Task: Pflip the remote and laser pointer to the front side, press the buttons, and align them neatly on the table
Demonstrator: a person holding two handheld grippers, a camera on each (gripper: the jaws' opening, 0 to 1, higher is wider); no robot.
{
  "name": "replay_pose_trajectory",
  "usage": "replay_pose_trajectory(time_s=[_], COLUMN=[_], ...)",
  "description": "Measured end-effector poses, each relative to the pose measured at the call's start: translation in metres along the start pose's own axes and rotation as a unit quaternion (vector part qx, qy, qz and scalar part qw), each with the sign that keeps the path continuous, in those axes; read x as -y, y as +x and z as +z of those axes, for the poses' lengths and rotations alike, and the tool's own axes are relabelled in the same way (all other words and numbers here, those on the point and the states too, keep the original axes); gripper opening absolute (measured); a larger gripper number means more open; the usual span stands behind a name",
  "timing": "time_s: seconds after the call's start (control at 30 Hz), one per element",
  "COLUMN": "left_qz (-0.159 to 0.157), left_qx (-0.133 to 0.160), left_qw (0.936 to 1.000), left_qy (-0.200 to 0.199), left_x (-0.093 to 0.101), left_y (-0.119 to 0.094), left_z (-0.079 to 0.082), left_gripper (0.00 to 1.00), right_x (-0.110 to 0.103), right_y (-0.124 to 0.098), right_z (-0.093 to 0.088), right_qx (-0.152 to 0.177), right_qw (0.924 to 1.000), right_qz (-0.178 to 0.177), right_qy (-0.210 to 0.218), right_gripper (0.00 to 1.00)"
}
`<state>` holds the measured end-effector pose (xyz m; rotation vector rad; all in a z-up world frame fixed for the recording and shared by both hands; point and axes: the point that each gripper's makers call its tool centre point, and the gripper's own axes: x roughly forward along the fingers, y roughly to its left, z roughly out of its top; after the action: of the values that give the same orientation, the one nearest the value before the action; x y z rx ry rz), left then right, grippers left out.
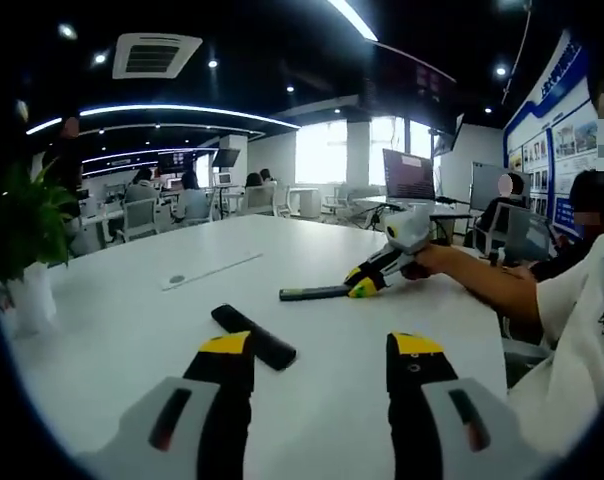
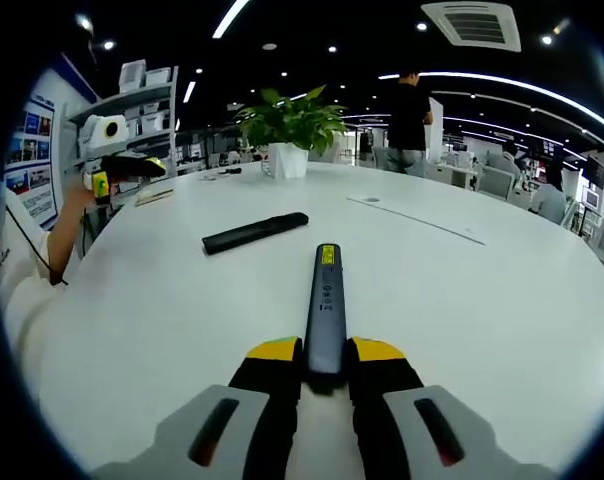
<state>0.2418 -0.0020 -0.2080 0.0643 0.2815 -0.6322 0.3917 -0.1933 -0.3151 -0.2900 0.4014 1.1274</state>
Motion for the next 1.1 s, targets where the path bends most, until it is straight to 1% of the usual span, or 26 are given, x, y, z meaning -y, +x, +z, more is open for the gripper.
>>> replay_pose_trajectory(time_s=[0.07, 0.17, 0.33, 0.47, 0.57, 0.6, 0.67, 0.7, 0.77, 0.8, 0.83, 0.87, 0.9, 0.93, 0.97, 1.0, 1.03, 1.1], left_qz=[-0.001, 0.0, -0.01, -0.007, -0.015, -0.008, 0.007, 0.016, 0.014, 0.006, -0.009, -0.026, -0.031, -0.018, -0.027, -0.039, -0.044, -0.034], left_qx=[0.008, 0.009, -0.001, -0.013, -0.007, -0.03, -0.076, -0.079, -0.073, -0.066, -0.056, -0.043, -0.026, 0.01, 0.011, 0.001, -0.009, -0.006], left_qw=[1.0, 0.9999, 0.9999, 0.9999, 0.9999, 0.9995, 0.9965, 0.9957, 0.9963, 0.9971, 0.998, 0.9987, 0.9991, 0.9992, 0.9991, 0.999, 0.999, 0.9991], left_qy=[-0.001, -0.005, -0.004, 0.006, -0.002, 0.01, 0.035, 0.045, 0.042, 0.036, 0.027, 0.013, -0.014, -0.034, -0.031, -0.021, 0.007, 0.024], left_x=[-0.002, -0.001, 0.006, 0.005, -0.002, -0.008, -0.02, -0.023, -0.022, -0.021, -0.017, -0.013, -0.013, -0.017, -0.015, -0.011, -0.009, -0.011], left_y=[0.002, 0.006, 0.015, 0.023, 0.031, 0.031, 0.032, 0.032, 0.032, 0.033, 0.035, 0.037, 0.038, 0.04, 0.043, 0.046, 0.047, 0.049], left_z=[0.01, 0.015, 0.008, 0.004, 0.008, 0.004, -0.003, -0.003, -0.001, 0.0, 0.003, 0.007, 0.012, 0.022, 0.024, 0.023, 0.022, 0.027], left_gripper=[0.54, 0.54, 0.52, 0.53, 0.52, 0.52, 0.51, 0.51, 0.51, 0.51, 0.52, 0.52, 0.52, 0.52, 0.52, 0.52, 0.52, 0.5], right_x=[-0.001, -0.002, -0.004, -0.005, -0.005, -0.005, -0.005, -0.005, -0.004, -0.004, -0.004, -0.004, -0.005, -0.005, -0.006, -0.006, -0.006, -0.006], right_y=[0.0, -0.001, -0.001, -0.001, -0.002, -0.002, -0.002, -0.002, -0.002, -0.002, -0.002, -0.002, -0.002, -0.002, -0.002, -0.002, -0.003, -0.003], right_z=[0.0, 0.0, 0.0, 0.0, 0.0, 0.0, 0.0, 0.0, 0.0, 0.0, 0.0, 0.001, 0.001, 0.001, 0.0, 0.0, 0.0, 0.0], right_qx=[-0.001, 0.0, 0.001, 0.002, 0.005, 0.006, 0.007, 0.008, 0.009, 0.01, 0.01, 0.01, 0.008, 0.007, 0.006, 0.006, 0.006, 0.006], right_qw=[1.0, 1.0, 1.0, 1.0, 1.0, 1.0, 0.9999, 0.9999, 0.9999, 0.9999, 0.9998, 0.9999, 0.9999, 0.9999, 0.9999, 0.9999, 0.9999, 0.9999], right_qz=[0.0, 0.001, 0.002, 0.002, 0.004, 0.005, 0.007, 0.007, 0.008, 0.009, 0.009, 0.009, 0.008, 0.007, 0.007, 0.006, 0.006, 0.007], right_qy=[-0.002, -0.002, -0.002, 0.0, 0.003, 0.005, 0.007, 0.007, 0.01, 0.011, 0.011, 0.011, 0.01, 0.008, 0.007, 0.006, 0.006, 0.006], right_gripper=[0.22, 0.22, 0.22, 0.22, 0.22, 0.22, 0.21, 0.21, 0.21, 0.21, 0.21, 0.21, 0.21, 0.21, 0.21, 0.21, 0.21, 0.21])
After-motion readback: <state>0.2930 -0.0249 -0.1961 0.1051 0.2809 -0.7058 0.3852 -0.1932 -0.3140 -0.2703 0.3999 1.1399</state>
